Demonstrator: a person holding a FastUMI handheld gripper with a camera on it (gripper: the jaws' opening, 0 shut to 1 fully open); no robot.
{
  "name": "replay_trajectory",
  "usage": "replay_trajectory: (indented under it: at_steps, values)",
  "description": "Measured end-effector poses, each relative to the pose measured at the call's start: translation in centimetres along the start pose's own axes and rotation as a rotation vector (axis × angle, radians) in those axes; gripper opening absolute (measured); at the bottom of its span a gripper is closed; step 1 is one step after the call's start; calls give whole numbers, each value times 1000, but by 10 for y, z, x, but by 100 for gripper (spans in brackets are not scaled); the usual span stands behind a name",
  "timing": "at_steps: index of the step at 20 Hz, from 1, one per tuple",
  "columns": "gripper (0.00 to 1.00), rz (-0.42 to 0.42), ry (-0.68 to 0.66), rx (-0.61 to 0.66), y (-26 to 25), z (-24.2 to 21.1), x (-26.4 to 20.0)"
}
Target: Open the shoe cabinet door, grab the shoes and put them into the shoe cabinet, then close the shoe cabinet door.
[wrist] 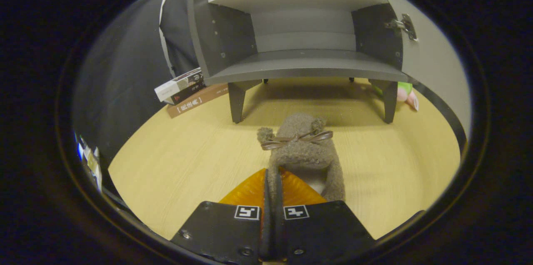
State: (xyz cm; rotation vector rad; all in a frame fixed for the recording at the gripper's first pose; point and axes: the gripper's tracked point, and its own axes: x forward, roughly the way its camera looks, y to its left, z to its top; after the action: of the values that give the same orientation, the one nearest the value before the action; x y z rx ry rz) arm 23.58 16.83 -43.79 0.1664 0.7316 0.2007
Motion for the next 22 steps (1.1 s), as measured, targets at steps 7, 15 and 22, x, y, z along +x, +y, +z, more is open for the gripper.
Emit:
replay_trajectory:
  at_steps: [7, 15, 22]
  values:
    - [8, 54, -95, 10, 11, 40, -62]
    - [7, 123, -350, -99, 55, 145, -209]
    - [7, 14, -549, -215, 77, 223, -295]
